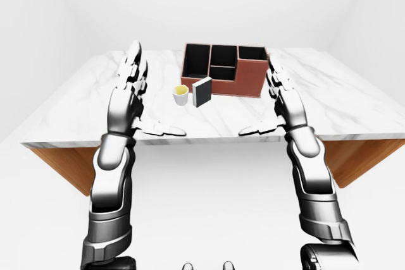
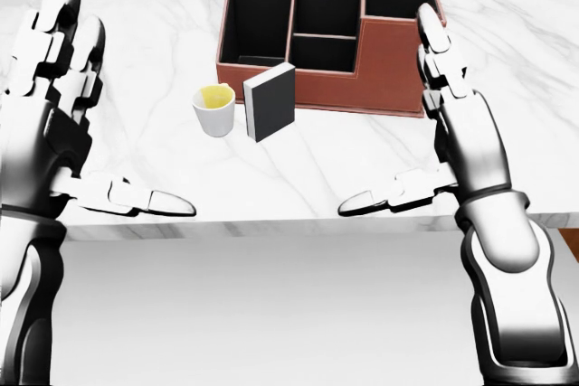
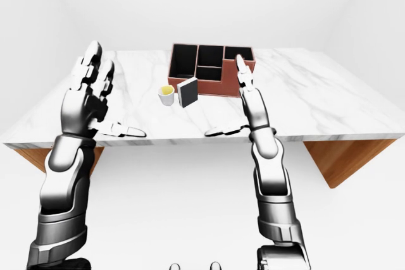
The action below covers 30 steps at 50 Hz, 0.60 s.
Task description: Pick up the book and place it in the caddy.
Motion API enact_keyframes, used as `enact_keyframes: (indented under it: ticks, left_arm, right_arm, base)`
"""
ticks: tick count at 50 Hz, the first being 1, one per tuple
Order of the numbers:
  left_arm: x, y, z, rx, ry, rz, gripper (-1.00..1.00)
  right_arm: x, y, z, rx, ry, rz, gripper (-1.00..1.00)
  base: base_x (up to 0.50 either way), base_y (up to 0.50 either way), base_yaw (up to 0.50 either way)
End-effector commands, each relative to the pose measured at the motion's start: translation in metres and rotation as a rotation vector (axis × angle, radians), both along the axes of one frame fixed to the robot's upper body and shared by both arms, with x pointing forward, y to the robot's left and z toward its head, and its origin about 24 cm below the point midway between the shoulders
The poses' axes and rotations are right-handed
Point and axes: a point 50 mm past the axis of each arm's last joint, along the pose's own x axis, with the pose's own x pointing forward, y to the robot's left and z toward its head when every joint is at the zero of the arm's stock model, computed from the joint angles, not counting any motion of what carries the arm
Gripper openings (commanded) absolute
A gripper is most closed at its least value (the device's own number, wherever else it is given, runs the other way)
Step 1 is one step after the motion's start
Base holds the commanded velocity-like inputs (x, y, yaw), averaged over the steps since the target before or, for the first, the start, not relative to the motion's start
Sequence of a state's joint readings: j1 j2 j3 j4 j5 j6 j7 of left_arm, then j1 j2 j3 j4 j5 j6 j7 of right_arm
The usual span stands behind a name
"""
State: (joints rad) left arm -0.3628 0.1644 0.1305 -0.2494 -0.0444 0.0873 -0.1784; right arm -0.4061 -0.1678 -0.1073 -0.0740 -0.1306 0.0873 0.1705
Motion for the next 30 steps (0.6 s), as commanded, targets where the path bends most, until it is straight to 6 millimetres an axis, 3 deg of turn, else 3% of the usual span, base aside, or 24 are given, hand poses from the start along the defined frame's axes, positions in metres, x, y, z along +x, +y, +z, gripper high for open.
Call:
enact_keyframes:
  ticks: [1, 5, 12, 30]
  left_arm:
    - [0.0, -0.007, 0.06, 0.071, -0.217, -0.048, 1.0]
    - [0.008, -0.008, 0.076, 0.094, -0.247, -0.054, 1.0]
    - [0.002, -0.007, 0.093, 0.122, -0.314, -0.053, 1.0]
    - [-0.002, -0.004, 0.101, 0.097, -0.351, -0.028, 1.0]
  right_arm:
    - [0.0, 0.007, 0.054, -0.103, -0.19, 0.023, 1.0]
    - [-0.005, 0.014, 0.064, -0.155, -0.233, 0.046, 1.0]
    - [-0.011, 0.016, 0.083, -0.188, -0.305, 0.061, 1.0]
    - [-0.016, 0.017, 0.085, -0.212, -0.319, 0.083, 1.0]
  base:
    - [0.0, 0.0, 0.0]
    - [0.0, 0.0, 0.0]
    - [0.0, 0.0, 0.0]
    - [0.0, 0.0, 0.0]
